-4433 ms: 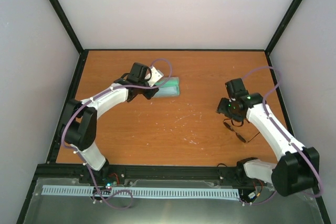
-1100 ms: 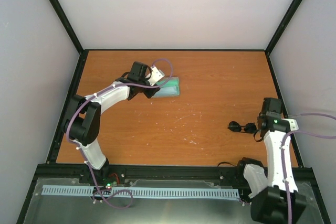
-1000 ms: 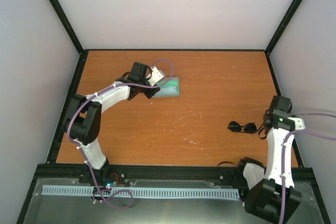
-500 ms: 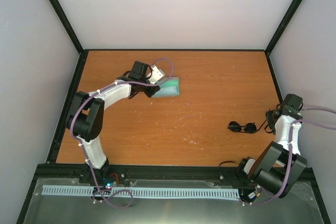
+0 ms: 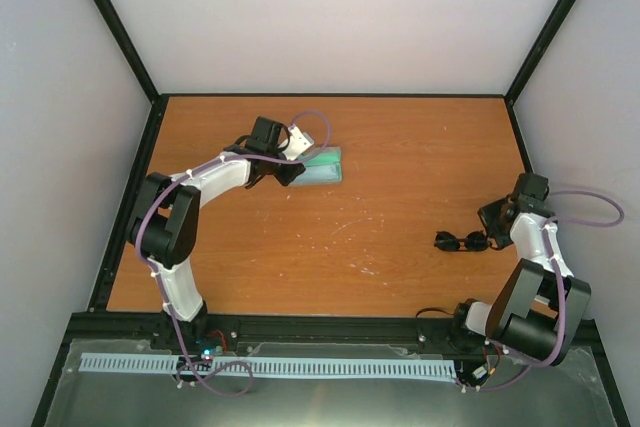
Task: Organize the sunglasses
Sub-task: Fold the sunglasses at the center of the board, then pick up the sunglasses from the center of the board.
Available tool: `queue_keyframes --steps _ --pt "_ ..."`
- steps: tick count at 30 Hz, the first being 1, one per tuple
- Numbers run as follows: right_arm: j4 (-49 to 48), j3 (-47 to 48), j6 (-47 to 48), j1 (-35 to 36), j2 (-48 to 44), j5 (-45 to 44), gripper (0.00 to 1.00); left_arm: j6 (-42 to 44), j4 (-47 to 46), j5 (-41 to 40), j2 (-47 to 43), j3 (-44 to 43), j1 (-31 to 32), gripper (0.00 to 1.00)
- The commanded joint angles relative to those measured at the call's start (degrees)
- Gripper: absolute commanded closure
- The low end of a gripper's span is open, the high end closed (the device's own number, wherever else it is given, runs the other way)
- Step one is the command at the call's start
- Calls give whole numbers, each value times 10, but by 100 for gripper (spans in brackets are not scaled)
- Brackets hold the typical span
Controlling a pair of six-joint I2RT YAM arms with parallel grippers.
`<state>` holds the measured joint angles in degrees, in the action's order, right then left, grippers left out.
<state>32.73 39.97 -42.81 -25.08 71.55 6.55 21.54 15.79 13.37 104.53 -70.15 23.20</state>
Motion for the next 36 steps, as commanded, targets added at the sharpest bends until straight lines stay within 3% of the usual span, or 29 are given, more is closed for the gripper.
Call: queue_keyframes --steps 1,3,5,6,7,9,13,25,31,36 --pt "-9 -8 16 10 9 29 97 -4 -19 13 -2 -10 -4 63" --pt "11 0 29 10 14 27 91 -5 -22 14 -4 -6 -4 63" --pt "39 7 26 10 15 15 69 -5 -24 13 -6 -3 -4 63" --pt "53 9 20 9 14 10 52 -4 -25 12 -7 -1 -4 63" --pt "68 10 8 8 15 12 44 -4 -25 11 -8 0 -4 63" --pt "91 4 -24 8 21 31 35 -2 -28 12 -9 2 -5 63" --pt "74 -32 -96 9 27 100 27 1 -38 14 -15 10 -9 63" --pt "73 -4 -125 15 106 78 29 -4 -51 17 -28 28 -25 63" --pt "66 -5 -120 37 135 80 44 -5 -53 17 -28 29 -27 63" --pt "57 -6 -120 68 148 89 62 -5 -57 20 -27 27 -27 63"
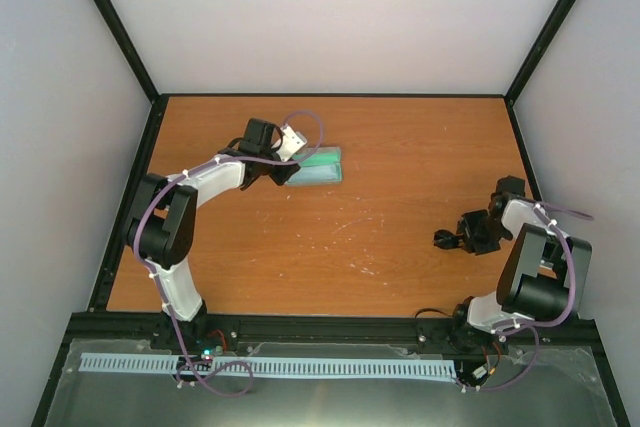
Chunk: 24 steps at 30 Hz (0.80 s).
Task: Organize the sunglasses
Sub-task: Pick up the sunglasses from the center of the board.
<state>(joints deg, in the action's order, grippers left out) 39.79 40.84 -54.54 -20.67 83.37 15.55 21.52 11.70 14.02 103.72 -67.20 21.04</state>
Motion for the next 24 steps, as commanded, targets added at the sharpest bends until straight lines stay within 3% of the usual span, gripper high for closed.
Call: queue_keyframes --steps 1,10,24 --pt "-14 -13 -4 30 32 0 65 -5 -16 14 -19 -3 -6 63" --pt "-8 34 20 64 64 6 86 -9 -15 13 -18 -10 -6 63" --pt "7 111 48 91 63 26 95 -9 -8 11 -13 -28 -6 63"
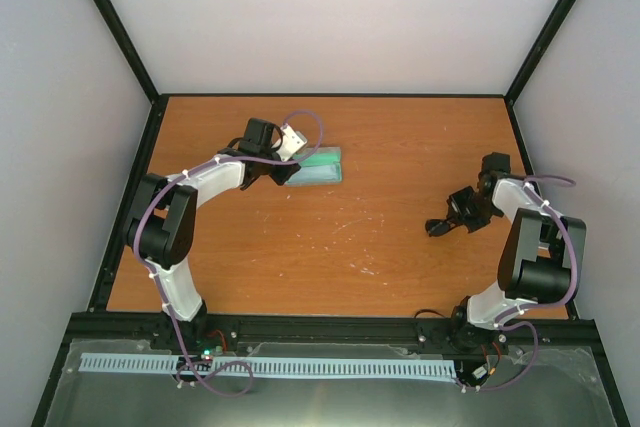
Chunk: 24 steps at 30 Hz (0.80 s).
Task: Organize the sunglasses
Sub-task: Pick up the sunglasses from the center of the board.
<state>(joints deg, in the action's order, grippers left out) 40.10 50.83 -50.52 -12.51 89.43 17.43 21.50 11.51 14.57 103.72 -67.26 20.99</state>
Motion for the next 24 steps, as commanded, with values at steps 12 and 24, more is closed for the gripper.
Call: queue_keyframes --steps 12,24 --pt "25 132 110 97 106 1 97 -10 -4 -2 -15 -24 -5 63" --pt "14 184 162 139 100 43 97 -38 -12 -16 -14 -46 -34 63"
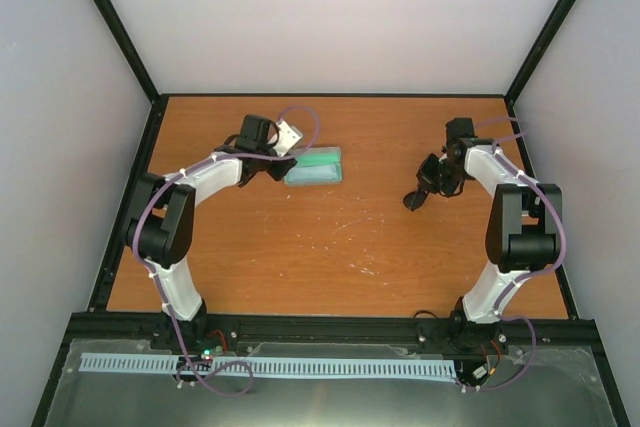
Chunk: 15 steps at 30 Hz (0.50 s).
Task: Organize the sunglasses
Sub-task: Pick up the sunglasses from the center of the board.
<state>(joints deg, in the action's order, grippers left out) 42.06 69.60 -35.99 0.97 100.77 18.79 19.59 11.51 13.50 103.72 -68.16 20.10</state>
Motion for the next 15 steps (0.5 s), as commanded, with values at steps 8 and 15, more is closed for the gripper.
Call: queue_keyframes --steps 8,15 --pt "-56 -32 21 6 -33 109 97 -22 44 33 82 -173 -113 71" --pt "-81 -30 10 17 -48 127 97 24 132 77 212 -322 -122 78"
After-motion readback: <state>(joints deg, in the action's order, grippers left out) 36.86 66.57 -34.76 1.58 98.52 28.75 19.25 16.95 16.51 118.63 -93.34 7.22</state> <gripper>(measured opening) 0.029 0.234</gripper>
